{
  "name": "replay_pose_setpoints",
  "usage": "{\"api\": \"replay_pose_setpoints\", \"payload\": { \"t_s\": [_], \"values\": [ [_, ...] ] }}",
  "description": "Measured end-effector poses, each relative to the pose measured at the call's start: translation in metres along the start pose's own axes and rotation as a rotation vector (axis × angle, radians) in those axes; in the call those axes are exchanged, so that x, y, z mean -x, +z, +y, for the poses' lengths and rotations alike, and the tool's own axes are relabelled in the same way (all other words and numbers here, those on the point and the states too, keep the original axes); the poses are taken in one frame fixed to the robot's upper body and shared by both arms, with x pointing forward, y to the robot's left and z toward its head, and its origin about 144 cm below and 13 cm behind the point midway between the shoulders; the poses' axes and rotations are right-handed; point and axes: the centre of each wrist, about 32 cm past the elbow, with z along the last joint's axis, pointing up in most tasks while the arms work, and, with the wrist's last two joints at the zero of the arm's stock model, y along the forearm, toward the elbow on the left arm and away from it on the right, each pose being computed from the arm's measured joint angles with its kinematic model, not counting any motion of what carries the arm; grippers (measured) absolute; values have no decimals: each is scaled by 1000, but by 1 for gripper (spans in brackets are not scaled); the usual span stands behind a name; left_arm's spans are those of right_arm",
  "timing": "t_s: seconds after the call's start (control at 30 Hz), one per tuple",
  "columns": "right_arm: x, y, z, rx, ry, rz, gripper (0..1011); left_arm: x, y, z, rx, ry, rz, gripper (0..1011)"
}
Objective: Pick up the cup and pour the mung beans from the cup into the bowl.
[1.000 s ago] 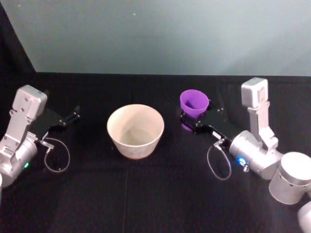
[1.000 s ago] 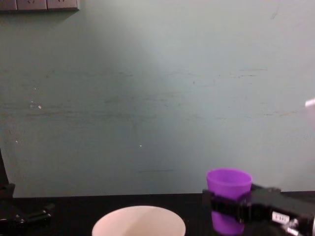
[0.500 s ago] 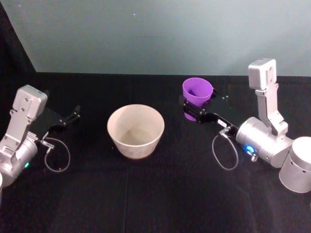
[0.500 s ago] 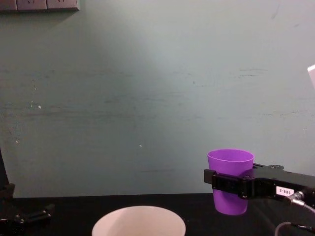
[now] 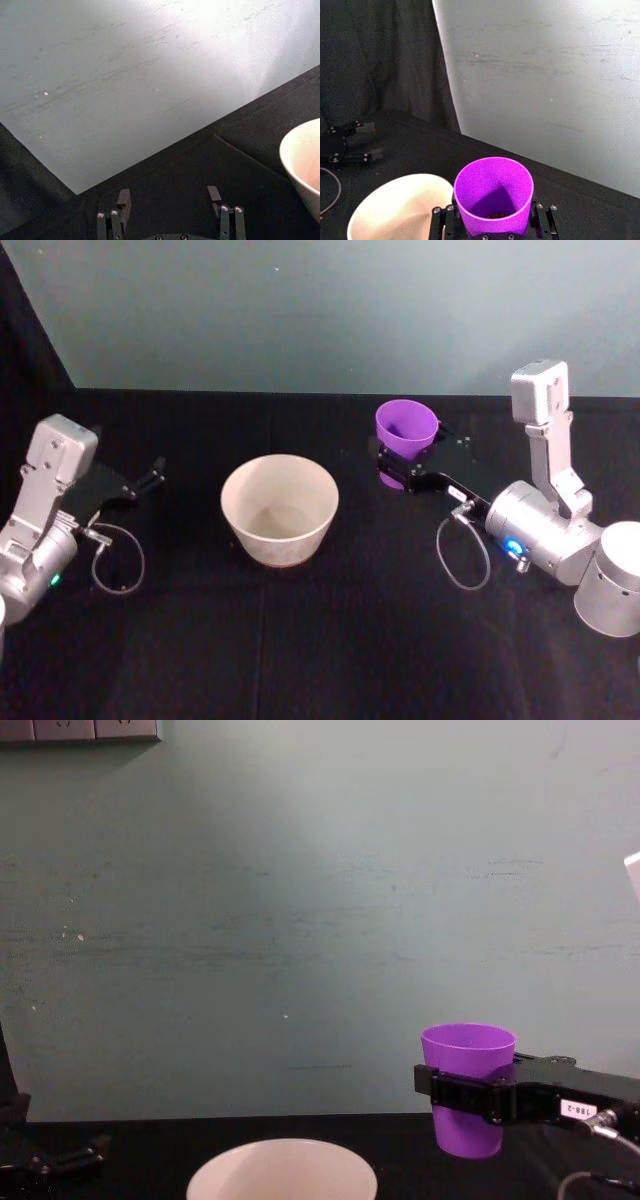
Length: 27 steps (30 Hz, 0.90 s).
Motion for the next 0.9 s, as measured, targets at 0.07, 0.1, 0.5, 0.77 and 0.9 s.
{"api": "replay_pose_setpoints", "payload": {
  "t_s": [0.07,0.1,0.5,0.77,0.9],
  "values": [
    [0,0,0,0,0,0,736,0,0,0,0,0,0,1000],
    [0,0,0,0,0,0,736,0,0,0,0,0,0,1000],
    [0,0,0,1,0,-1,735,0,0,0,0,0,0,1000],
    [0,0,0,1,0,-1,736,0,0,0,0,0,0,1000],
    [0,0,0,0,0,-1,735,0,0,0,0,0,0,1000]
  ]
}}
